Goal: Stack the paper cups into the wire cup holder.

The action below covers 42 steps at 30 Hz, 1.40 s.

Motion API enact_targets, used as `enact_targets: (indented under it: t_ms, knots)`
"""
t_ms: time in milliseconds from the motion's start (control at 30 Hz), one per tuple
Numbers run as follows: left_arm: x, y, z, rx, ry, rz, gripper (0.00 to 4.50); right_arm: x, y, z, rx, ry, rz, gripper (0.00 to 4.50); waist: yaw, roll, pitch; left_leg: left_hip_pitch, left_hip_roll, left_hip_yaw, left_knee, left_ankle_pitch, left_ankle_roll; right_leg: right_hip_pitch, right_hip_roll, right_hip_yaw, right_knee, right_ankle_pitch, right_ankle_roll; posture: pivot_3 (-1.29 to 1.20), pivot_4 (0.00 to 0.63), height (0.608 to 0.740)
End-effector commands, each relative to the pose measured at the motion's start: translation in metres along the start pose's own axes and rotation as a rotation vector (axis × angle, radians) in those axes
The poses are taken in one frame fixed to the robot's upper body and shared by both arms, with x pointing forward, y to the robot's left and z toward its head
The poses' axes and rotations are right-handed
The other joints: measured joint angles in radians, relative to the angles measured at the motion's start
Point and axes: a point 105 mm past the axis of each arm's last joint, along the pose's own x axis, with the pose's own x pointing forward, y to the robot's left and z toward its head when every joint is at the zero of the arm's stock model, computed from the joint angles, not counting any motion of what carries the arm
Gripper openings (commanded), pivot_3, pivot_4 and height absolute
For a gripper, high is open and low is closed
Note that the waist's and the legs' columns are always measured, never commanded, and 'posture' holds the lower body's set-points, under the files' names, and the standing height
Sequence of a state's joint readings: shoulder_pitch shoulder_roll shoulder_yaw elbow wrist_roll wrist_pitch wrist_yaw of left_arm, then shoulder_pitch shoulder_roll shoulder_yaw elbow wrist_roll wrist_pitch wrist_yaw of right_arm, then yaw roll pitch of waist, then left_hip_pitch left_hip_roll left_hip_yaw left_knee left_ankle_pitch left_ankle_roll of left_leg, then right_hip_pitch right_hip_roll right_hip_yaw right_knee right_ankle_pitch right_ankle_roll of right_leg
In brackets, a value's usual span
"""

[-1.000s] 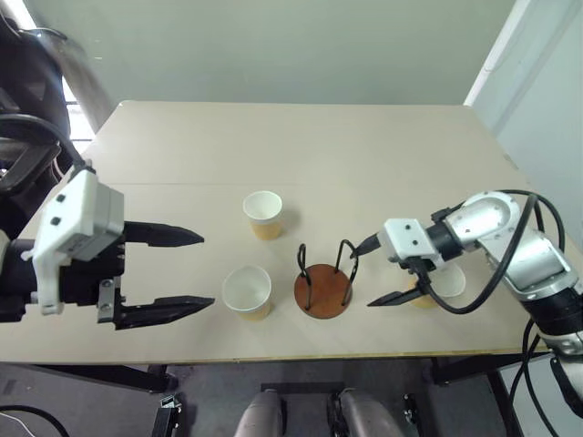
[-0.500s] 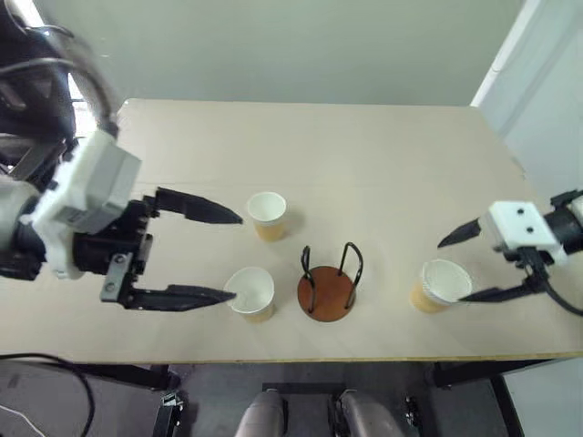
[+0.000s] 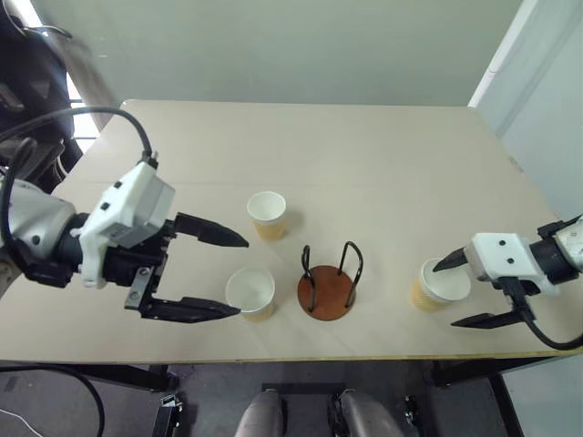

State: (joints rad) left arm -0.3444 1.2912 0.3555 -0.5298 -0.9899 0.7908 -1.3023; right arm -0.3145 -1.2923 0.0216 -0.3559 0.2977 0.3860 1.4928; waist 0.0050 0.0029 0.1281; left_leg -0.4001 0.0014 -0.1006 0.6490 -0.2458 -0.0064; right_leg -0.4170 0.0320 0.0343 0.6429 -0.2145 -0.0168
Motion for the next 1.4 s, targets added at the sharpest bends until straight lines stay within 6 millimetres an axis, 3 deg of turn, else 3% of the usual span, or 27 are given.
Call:
enact_targets:
  t_ms: [33,367,467,800,1033,1133,1267,1400]
  knots:
    - [-0.006,-0.003,0.006,0.028,0.005,0.031,4.5,-0.003,-0.004,-0.002,-0.032,0.014,-0.01,4.49,0.0,0.0,0.0,0.0,0.0,0.0,0.0,0.0,0.0,0.0,0.0,0.0,0.0,0.0,0.0,0.0,0.15,0.74]
    - [-0.006,-0.004,0.006,0.023,0.006,0.058,4.5,0.023,0.004,-0.012,-0.051,0.053,0.042,4.49,0.0,0.0,0.0,0.0,0.0,0.0,0.0,0.0,0.0,0.0,0.0,0.0,0.0,0.001,0.0,0.0,0.15,0.74]
    - [-0.006,-0.004,0.006,0.022,0.008,0.063,4.5,0.026,0.003,-0.015,-0.052,0.07,0.041,3.64,0.0,0.0,0.0,0.001,0.0,0.0,0.0,0.0,0.0,0.0,0.0,0.0,0.001,0.001,-0.001,0.0,0.15,0.74]
    - [-0.005,-0.004,0.004,0.009,0.004,0.077,4.5,0.023,-0.004,-0.022,-0.084,0.107,0.035,0.01,0.001,0.0,0.0,0.001,0.001,0.0,0.0,0.0,0.0,0.0,0.0,-0.001,0.001,0.002,-0.001,0.0,0.15,0.74]
    - [-0.007,-0.004,0.004,0.013,0.005,0.091,4.5,0.021,-0.007,-0.024,-0.111,0.119,0.053,0.01,0.001,0.0,0.0,0.001,0.001,0.0,0.001,0.0,0.0,0.0,0.0,-0.001,0.001,0.002,-0.001,0.0,0.15,0.74]
    - [-0.01,-0.003,0.006,0.016,0.001,0.11,4.5,0.014,-0.011,-0.015,-0.144,0.086,0.068,0.01,0.0,0.0,0.0,0.001,0.001,0.0,0.001,0.0,0.0,0.0,0.0,-0.001,0.001,0.003,-0.002,0.0,0.15,0.74]
    - [-0.028,0.003,0.003,0.0,0.03,0.194,4.5,-0.02,-0.034,0.022,-0.231,-0.034,-0.006,0.01,-0.006,0.001,0.001,0.001,0.001,0.001,0.001,0.001,0.001,0.0,0.0,-0.001,0.001,0.003,-0.002,0.0,0.15,0.74]
    - [-0.044,0.005,-0.012,-0.048,0.095,0.276,4.5,-0.052,-0.055,0.066,-0.376,-0.13,-0.089,0.01,-0.012,0.003,0.001,0.002,0.002,0.002,-0.001,0.001,0.001,-0.001,0.0,-0.001,0.002,0.002,-0.004,0.0,0.15,0.74]
